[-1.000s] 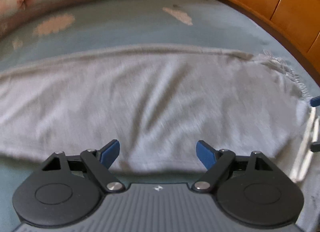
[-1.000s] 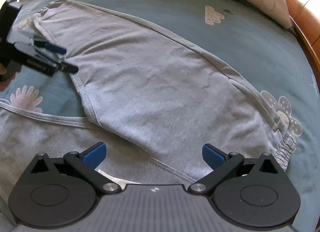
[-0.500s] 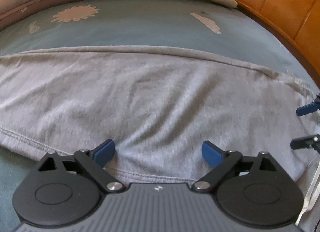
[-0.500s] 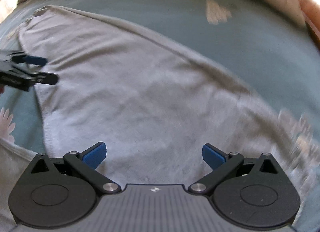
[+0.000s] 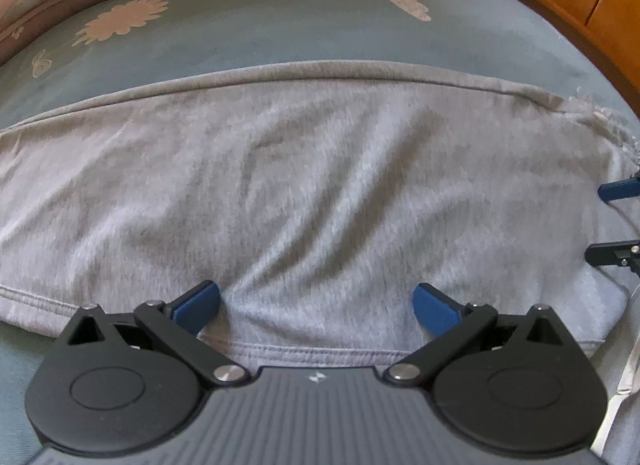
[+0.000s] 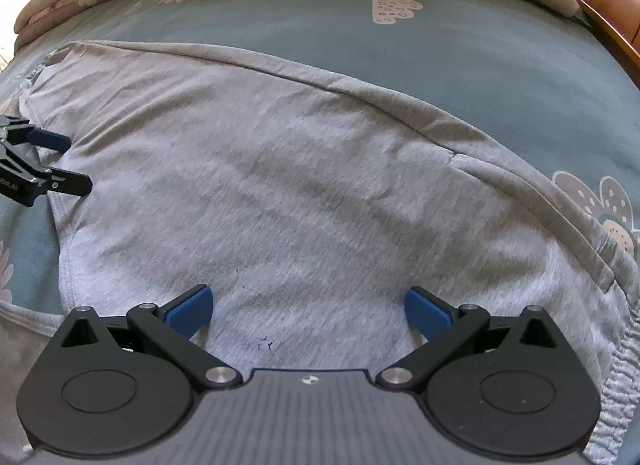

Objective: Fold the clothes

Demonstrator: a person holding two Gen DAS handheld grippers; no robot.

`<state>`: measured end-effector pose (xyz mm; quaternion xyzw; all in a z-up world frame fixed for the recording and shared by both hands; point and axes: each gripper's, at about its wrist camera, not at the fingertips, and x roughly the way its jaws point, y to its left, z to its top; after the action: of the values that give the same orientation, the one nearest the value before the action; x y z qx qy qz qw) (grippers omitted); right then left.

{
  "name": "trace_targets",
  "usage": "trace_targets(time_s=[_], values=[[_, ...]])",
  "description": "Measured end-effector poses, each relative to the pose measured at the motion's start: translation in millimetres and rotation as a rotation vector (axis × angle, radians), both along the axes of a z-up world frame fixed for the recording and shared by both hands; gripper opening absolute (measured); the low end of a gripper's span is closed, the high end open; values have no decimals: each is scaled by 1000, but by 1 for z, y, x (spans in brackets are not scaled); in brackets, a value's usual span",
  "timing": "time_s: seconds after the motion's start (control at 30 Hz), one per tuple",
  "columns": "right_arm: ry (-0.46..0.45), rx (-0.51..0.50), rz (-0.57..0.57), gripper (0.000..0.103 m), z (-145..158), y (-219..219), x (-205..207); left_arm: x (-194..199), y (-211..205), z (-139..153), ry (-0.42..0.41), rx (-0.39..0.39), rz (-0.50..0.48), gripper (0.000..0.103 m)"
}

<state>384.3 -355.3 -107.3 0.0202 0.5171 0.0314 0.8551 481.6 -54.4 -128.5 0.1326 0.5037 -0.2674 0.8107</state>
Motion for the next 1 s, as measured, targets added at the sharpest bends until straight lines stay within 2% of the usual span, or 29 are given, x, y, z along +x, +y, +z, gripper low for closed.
trace_targets(time_s=[0.27,0.43,0.5,0.57,0.6,0.67,0.77,0.9,0.97,1.0], values=[[-24,-25,18,103,-2,2,-1,-1,-9,1,-11,46,16,103],[7,-11,26,103,5,0,4,-5,-16,12,-25,92,13,101],[14,29,59,94,17,-10,4,-8,-20,20,-31,108,-8,98],[-10,41,92,94,36,-26,0,-10,-26,28,-37,125,-34,85],[-23,21,108,94,47,-37,-4,-11,-33,33,-42,133,-64,81],[-44,-30,135,94,67,-61,-11,-13,-46,43,-53,150,-126,66],[-48,-145,146,94,93,-105,-24,-17,-74,56,-66,145,-223,62],[-13,-244,110,91,105,-169,-31,-24,-113,67,-80,95,-322,61],[-10,-266,104,83,107,-195,-31,-27,-132,69,-76,62,-361,60],[-9,-267,100,72,105,-204,-25,-29,-140,69,-68,43,-379,60]])
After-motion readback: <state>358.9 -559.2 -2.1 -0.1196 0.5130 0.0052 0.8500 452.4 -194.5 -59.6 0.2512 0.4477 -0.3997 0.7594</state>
